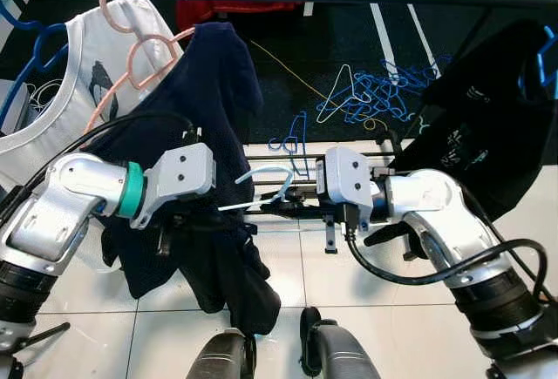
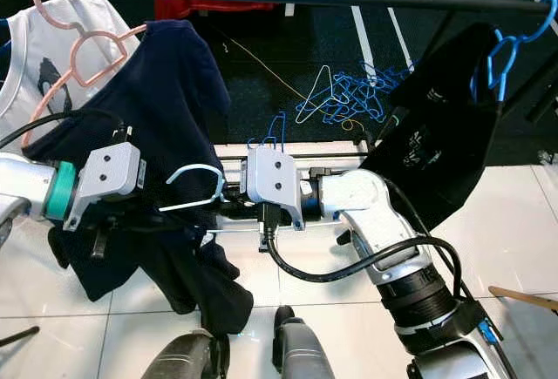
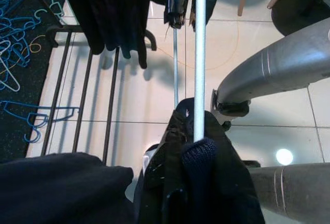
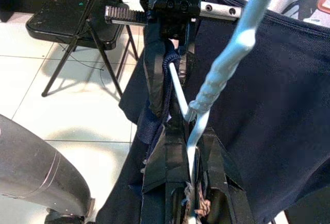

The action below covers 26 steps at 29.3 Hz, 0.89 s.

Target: Hang hanger

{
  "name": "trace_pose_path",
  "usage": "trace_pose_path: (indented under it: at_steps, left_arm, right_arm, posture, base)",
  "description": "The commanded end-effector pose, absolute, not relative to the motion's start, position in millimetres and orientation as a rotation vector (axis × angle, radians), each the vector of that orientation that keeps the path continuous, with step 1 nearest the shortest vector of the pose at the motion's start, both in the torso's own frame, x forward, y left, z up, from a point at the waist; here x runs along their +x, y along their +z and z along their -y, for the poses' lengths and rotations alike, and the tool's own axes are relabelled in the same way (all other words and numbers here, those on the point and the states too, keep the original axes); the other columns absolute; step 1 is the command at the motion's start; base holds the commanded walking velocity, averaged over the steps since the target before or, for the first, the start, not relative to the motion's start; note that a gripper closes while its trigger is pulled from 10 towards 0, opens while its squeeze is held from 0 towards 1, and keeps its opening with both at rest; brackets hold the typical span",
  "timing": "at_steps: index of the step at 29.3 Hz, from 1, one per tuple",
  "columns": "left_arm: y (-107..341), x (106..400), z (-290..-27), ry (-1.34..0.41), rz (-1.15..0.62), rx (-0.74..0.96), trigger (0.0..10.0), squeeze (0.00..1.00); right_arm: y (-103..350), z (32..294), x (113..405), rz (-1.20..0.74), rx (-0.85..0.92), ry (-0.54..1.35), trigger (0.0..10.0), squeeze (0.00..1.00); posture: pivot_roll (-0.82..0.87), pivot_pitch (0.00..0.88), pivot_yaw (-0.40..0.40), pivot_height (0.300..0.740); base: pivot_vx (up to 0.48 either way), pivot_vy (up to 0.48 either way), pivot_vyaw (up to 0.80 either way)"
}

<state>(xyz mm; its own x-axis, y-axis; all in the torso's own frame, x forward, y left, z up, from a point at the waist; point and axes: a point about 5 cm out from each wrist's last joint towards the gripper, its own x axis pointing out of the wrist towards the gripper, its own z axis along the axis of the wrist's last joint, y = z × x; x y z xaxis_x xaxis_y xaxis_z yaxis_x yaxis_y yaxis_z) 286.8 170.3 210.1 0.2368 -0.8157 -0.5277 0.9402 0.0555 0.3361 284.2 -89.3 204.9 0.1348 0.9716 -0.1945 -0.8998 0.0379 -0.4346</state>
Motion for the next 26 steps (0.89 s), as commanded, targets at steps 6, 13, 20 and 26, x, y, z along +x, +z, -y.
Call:
trace_pose_path:
  at_steps: [6, 13, 20, 26]
  left_arm:
    - [199.1, 286.1, -179.5, -1.343, -0.298, 0.711, 0.0, 0.00]
    - [223.2, 281.5, -155.2, -1.412, -0.163, 0.590, 0.0, 0.00]
    - [235.3, 278.5, -148.4, -1.432, -0.111, 0.566, 0.0, 0.00]
    - [233.8, 279.5, -153.8, -1.410, -0.115, 0.586, 10.0, 0.00]
  right_arm:
    - [211.2, 87.1, 282.4, 0.220, -0.526, 1.456, 10.0, 0.00]
    - [209.7, 86.6, 283.0, 0.222, -0.535, 1.450, 10.0, 0.00]
    - [207.0, 85.4, 283.3, 0.230, -0.540, 1.432, 10.0, 0.00]
    - [205.5, 86.9, 284.7, 0.237, -0.552, 1.407, 10.0, 0.00]
  posture:
    - [-0.01, 0.157, 0.084, 0.740]
    - [0.00, 0.156, 0.087, 0.740]
    - [0.00, 0.157, 0.089, 0.740]
    - [0.00, 0.158, 0.090, 0.740]
  base:
    - [0.000, 0.000, 0.00]
    - [0.000, 0.000, 0.00]
    - [0.000, 0.000, 0.00]
    - [0.000, 0.000, 0.00]
